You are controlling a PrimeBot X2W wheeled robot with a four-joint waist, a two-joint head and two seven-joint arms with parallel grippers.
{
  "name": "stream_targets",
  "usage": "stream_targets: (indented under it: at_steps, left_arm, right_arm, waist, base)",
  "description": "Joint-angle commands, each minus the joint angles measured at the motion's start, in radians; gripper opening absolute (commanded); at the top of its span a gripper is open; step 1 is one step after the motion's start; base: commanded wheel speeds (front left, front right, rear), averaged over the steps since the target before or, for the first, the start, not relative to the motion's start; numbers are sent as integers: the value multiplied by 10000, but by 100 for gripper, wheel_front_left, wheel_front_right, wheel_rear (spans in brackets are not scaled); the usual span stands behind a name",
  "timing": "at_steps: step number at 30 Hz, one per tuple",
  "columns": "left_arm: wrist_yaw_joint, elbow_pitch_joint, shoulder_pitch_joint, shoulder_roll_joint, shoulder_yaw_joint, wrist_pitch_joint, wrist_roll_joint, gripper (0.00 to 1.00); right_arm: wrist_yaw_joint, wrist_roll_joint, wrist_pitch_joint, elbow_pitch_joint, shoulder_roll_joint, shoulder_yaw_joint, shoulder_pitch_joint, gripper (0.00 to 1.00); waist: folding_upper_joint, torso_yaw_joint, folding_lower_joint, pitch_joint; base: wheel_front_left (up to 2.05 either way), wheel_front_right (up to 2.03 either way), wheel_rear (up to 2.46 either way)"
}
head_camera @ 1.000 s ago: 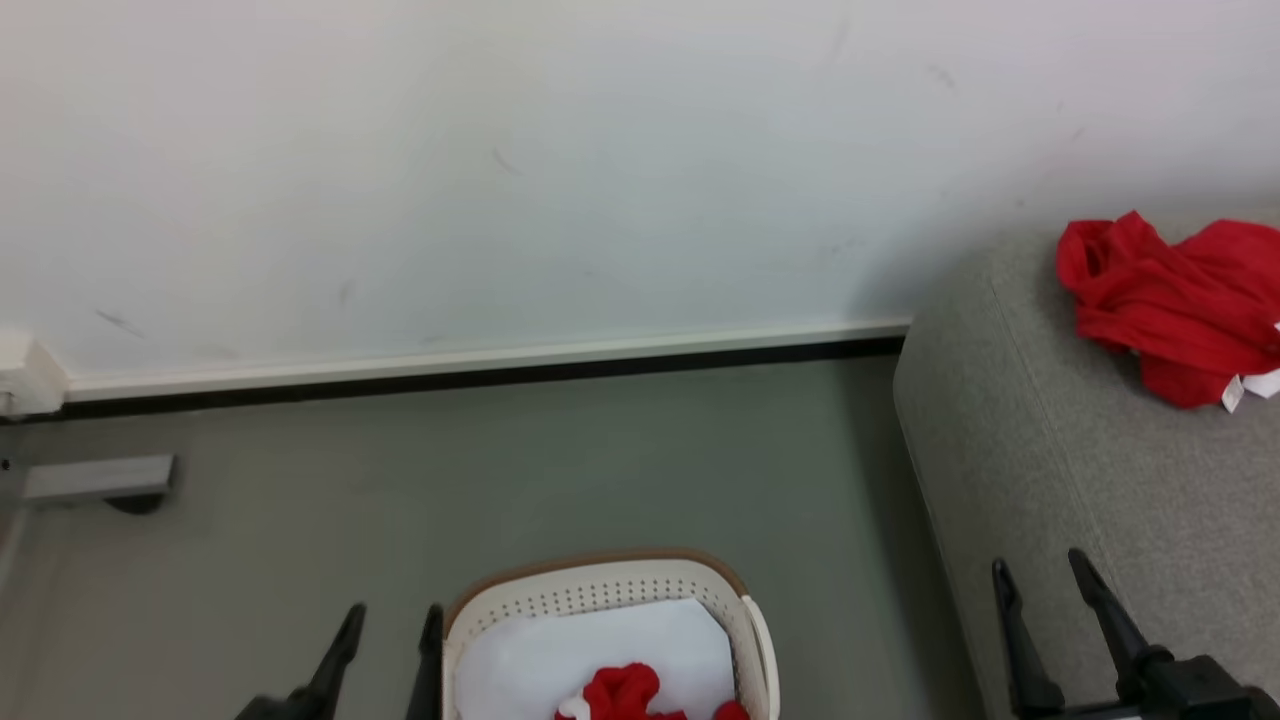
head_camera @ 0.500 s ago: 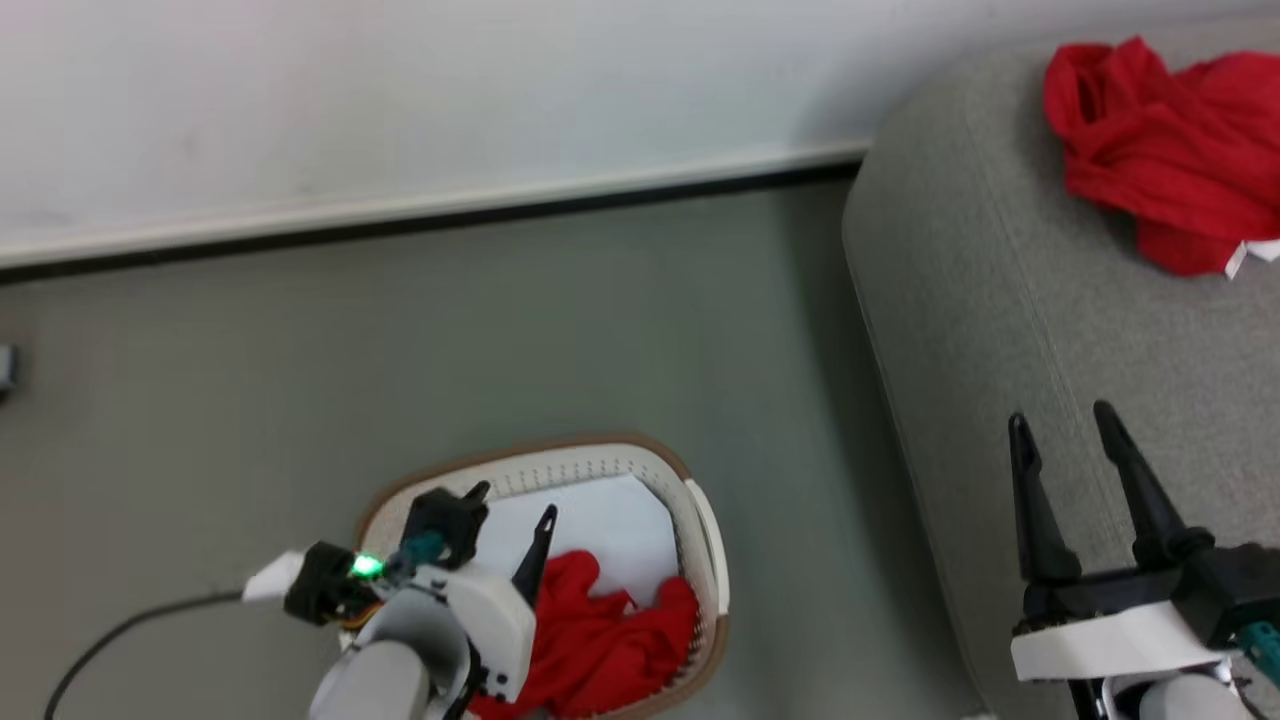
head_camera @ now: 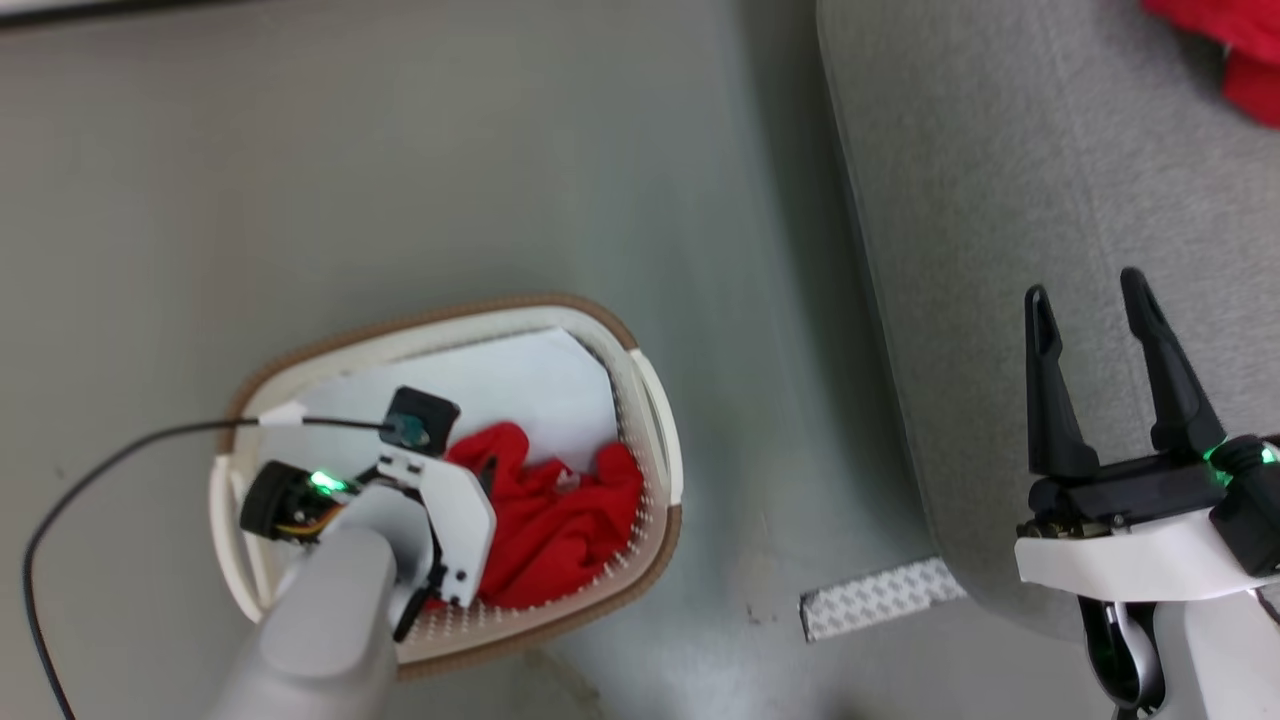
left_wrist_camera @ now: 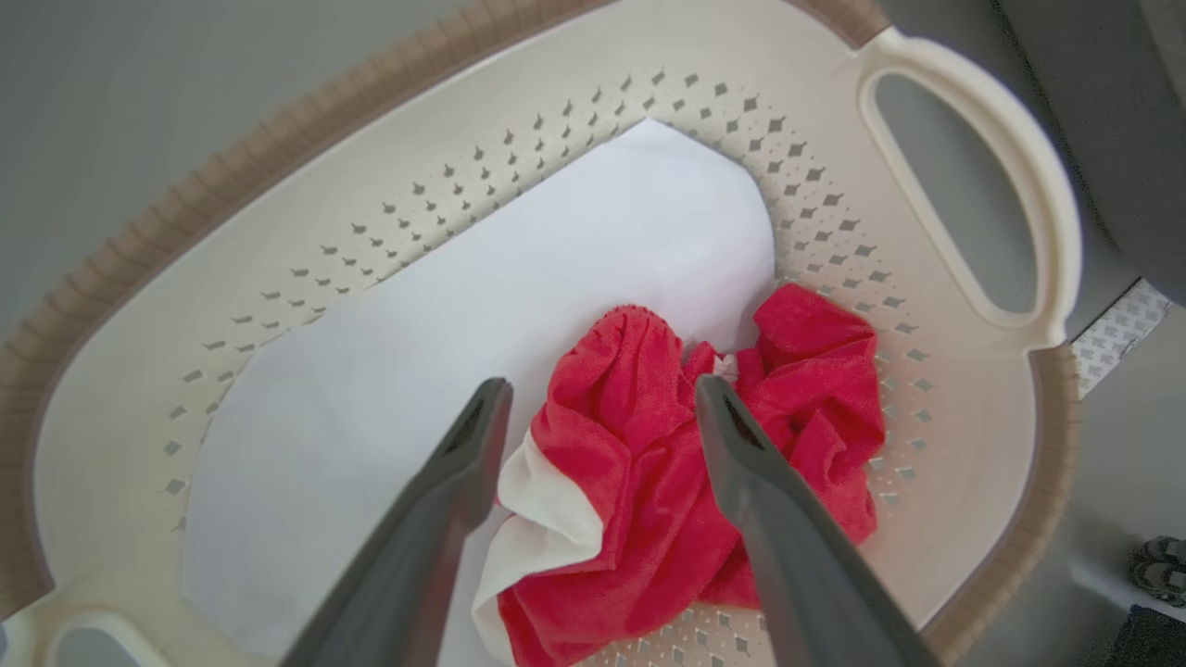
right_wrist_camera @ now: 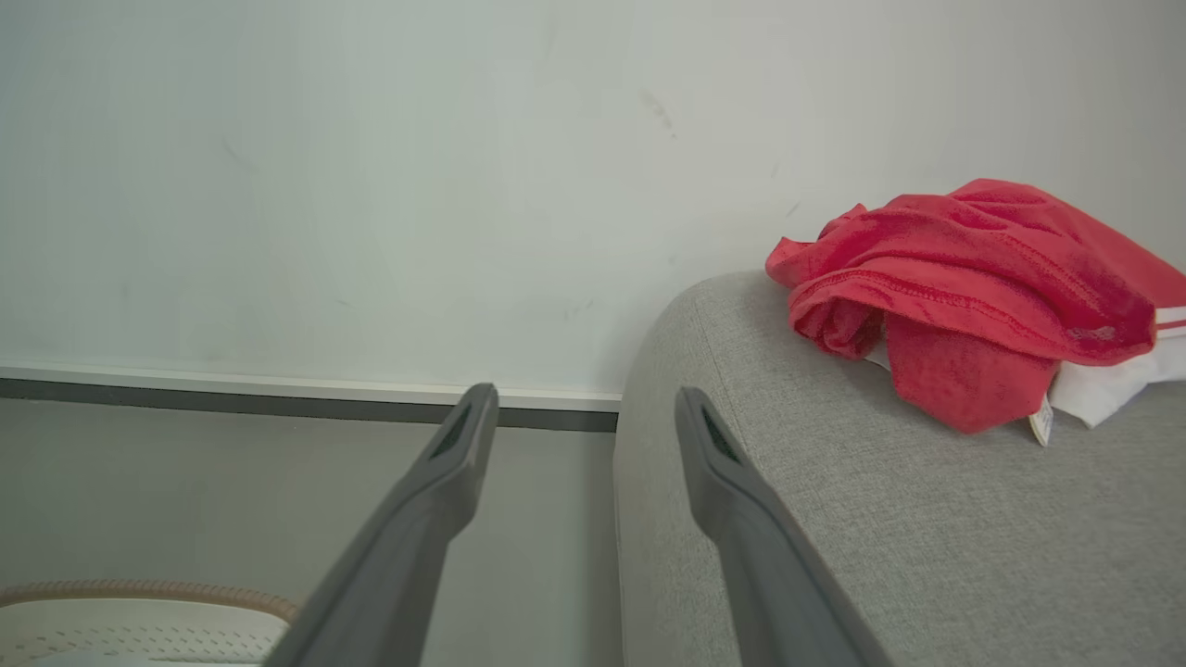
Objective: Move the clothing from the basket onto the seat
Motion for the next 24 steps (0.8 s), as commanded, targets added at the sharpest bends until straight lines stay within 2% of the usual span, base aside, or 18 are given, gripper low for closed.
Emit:
stream_targets:
  at_steps: [1,12,22,23,24]
  left_arm:
    - [87,287,-340,143,0,27,17,100]
    - [435,1970,-1640,326,194,-55,-274,100]
    - [235,2792,-2078,291,-34,-217,-373,100]
    - [213,2845,-2114,292,-68,-239,-375,96]
    - [202,2914,-2122,286,-111,-291,-368,56]
  right_arm:
    - [-25,115,8,-117,9,33,-195,100]
    - [-25,228,8,-580,6,35,-524,100]
    - [-26,457,8,-524,7,55,-641,100]
    - [-26,474,8,-511,7,57,-656,100]
    - [-26,479,8,-495,7,47,-672,100]
  waist:
    - [0,-212,-4,772]
    - [0,-224,-4,1808]
    - [0,-388,-4,2213]
    - [0,-397,-4,2223]
    - [0,-402,-4,2219]
  base:
    - [0,0,0]
    - [0,0,0]
    - [0,0,0]
    - [0,0,0]
    - [0,0,0]
